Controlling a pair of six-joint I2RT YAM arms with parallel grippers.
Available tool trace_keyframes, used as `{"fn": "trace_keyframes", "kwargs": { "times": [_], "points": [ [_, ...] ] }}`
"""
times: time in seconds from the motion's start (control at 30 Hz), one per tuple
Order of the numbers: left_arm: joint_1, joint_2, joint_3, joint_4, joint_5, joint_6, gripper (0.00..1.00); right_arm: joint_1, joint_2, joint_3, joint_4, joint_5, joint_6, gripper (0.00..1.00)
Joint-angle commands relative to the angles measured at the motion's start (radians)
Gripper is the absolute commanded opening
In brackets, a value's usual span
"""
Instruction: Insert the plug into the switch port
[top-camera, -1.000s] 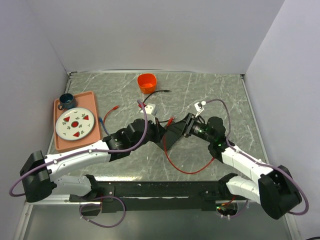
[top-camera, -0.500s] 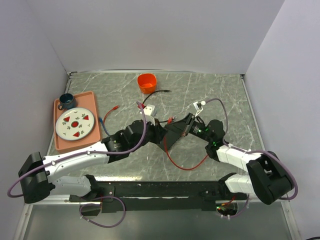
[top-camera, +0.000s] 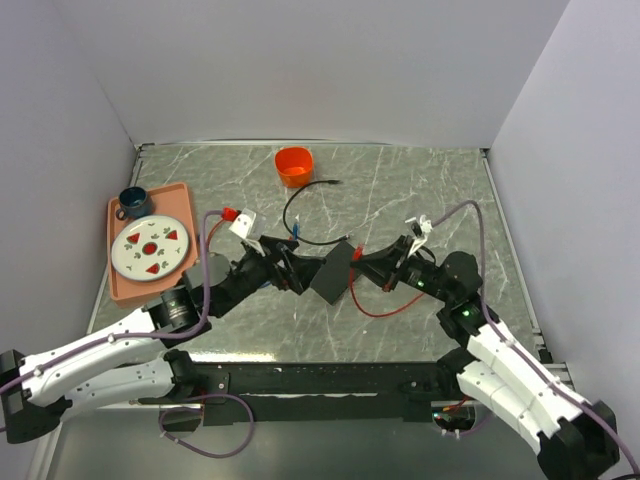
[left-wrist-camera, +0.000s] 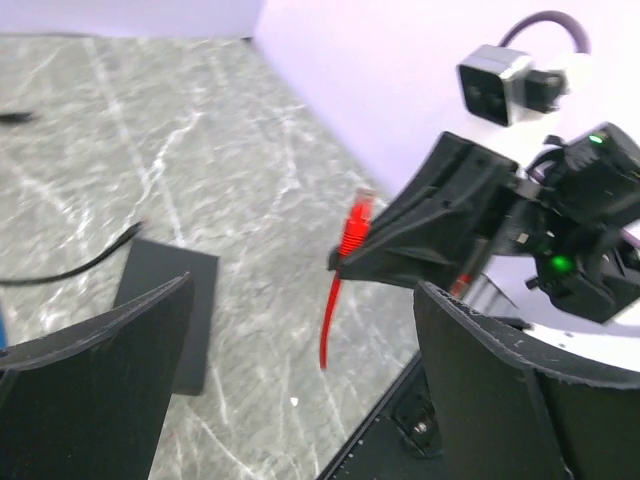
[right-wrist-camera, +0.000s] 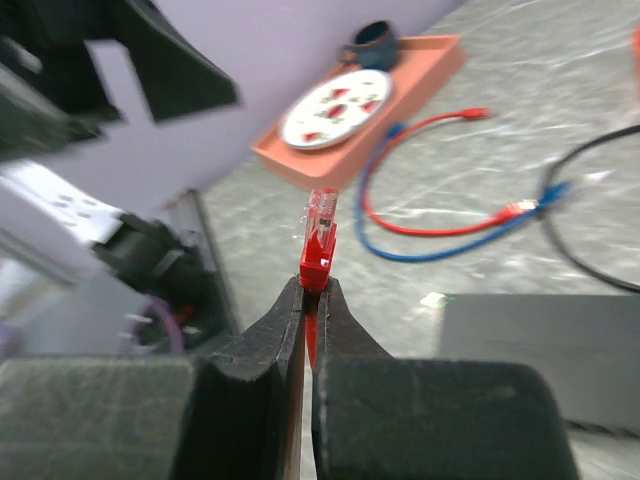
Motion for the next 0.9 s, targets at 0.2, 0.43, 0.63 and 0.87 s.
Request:
{"fn": "trace_keyframes", "kwargs": {
  "times": [0.2, 0.43, 0.63, 0.87],
  "points": [
    [0.006, 0.055, 0.092, 0.041, 0.335, 0.176, 0.94, 0.008, -0.135, 0.136, -0.385, -0.016, -0.32, 0.0],
    [0.005, 0.181, 0.155, 0.079, 0.501, 0.29, 0.94, 0.009, -0.058, 0.18, -0.394, -0.364, -0.339, 0.0],
    [0.006, 0.25, 0.171, 0.124, 0.545, 0.324, 0.86, 0.009, -0.094, 0.181, -0.399, -0.439, -0.33, 0.0],
    [0.008, 0.329, 0.211, 0.142, 0.65, 0.325, 0.75, 0.009, -0.088, 0.172, -0.379, -0.478, -0.304, 0.0]
  ]
}}
